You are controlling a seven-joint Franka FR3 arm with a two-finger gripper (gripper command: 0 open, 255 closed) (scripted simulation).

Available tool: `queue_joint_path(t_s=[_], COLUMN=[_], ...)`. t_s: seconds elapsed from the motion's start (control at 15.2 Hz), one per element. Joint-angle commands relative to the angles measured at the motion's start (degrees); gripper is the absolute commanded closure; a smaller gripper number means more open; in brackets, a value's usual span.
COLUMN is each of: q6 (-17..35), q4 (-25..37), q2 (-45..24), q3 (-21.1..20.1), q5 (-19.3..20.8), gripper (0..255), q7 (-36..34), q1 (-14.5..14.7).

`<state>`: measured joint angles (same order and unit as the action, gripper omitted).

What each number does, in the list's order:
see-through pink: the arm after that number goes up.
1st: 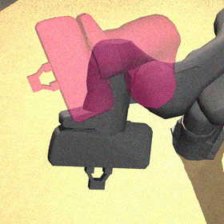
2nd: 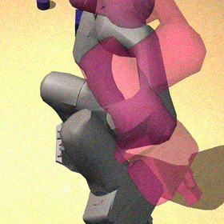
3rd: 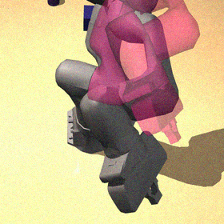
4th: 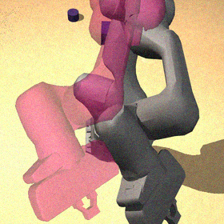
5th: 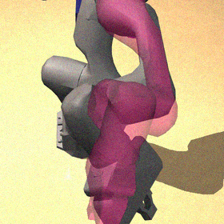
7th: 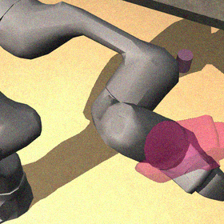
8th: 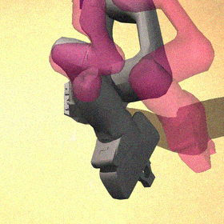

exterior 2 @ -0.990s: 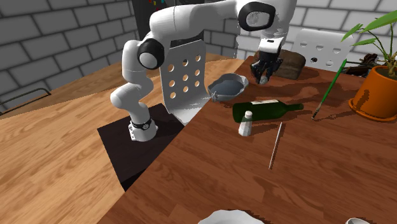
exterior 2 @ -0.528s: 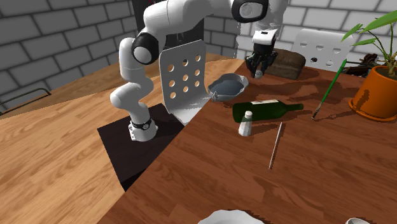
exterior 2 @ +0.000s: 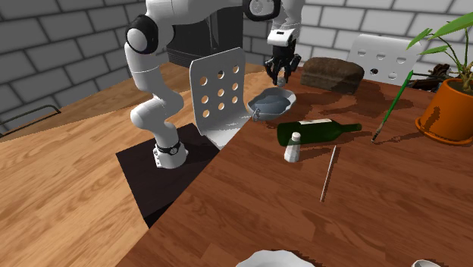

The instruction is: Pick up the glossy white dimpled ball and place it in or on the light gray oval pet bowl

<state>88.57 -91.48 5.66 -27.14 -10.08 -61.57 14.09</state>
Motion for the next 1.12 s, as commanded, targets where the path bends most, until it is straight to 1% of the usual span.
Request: queue_joint_path(t_s=[0.0,0.07,0.86,1.06], q6=[0.39,0.19,9.25,10.67], q4=[-5.37,-9.24,-20.51,-22.11], q2=[5.39,9.73,11.91,12.09], q3=[0.64,1.24,1.06,0.95], q5=[-2.39,-4.17,-5.26,-5.42], gripper=[255,255,255,255], q7=[0.88,1.54,3.37,3.61], q1=[-0.05,0.16,0.8,0.88])
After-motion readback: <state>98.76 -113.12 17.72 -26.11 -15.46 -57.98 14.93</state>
